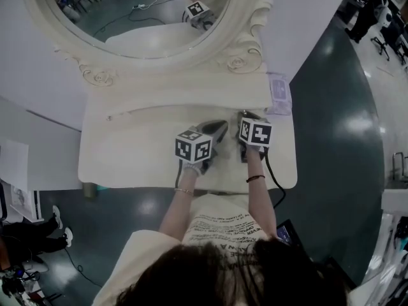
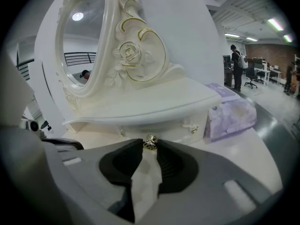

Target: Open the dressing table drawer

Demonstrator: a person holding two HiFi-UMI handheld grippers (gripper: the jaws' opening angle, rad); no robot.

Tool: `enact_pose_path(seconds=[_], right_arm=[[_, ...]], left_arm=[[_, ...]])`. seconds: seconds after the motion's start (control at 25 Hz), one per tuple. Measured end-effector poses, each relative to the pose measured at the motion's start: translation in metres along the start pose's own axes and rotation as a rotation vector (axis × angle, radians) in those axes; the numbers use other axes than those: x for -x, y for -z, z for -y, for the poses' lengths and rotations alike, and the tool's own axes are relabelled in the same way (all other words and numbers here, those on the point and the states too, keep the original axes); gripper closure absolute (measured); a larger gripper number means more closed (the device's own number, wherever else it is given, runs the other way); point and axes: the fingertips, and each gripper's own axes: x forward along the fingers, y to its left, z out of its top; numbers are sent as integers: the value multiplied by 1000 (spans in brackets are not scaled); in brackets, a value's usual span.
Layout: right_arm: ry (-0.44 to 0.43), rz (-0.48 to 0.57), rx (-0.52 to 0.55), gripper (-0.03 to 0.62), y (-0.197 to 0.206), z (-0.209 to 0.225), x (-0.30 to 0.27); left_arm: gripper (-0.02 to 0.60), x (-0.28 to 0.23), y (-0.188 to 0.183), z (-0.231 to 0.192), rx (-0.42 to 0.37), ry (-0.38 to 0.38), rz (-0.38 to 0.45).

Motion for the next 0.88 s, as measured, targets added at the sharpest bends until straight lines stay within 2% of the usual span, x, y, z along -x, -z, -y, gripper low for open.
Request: enact_pose_path(seconds=[0.88], right_arm=[[21, -20, -12, 493, 15, -3, 17]], left_arm=[[583, 12, 5, 12, -2, 24, -7]])
